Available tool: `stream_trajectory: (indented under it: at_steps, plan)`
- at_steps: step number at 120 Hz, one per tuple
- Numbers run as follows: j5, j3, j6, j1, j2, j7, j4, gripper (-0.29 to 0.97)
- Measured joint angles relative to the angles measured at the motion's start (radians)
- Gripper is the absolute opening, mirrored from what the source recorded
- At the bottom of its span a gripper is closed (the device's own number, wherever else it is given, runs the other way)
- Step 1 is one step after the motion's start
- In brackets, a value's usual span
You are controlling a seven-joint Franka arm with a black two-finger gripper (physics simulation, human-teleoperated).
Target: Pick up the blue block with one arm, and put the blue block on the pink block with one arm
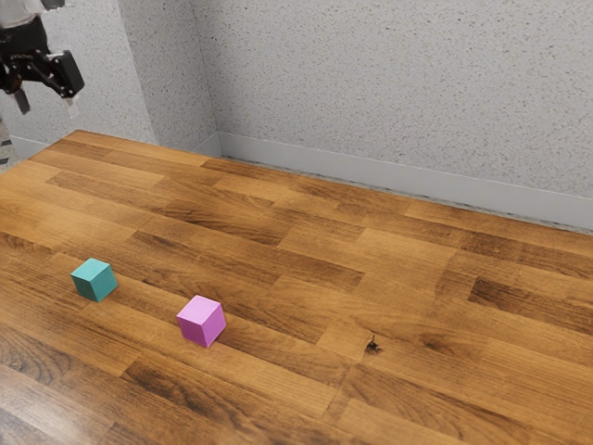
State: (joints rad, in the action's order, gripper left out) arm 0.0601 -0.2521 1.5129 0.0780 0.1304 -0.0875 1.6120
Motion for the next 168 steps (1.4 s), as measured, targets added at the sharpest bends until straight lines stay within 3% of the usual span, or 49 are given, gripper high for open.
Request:
stream_trajectory:
  at_steps: [8,27,62,122,168]
  plan:
    - [0.019,0.002,0.060,0.045,0.045,-0.004,0.115,0.68]
    - [0.050,-0.001,0.206,0.052,0.090,-0.010,0.323,0.68]
    - [0.059,-0.006,0.384,0.069,0.056,-0.019,0.502,0.68]
    - [0.081,0.002,0.662,0.179,-0.175,-0.210,0.495,0.68]
    - [0.079,0.005,0.793,0.184,-0.273,-0.318,0.480,0.68]
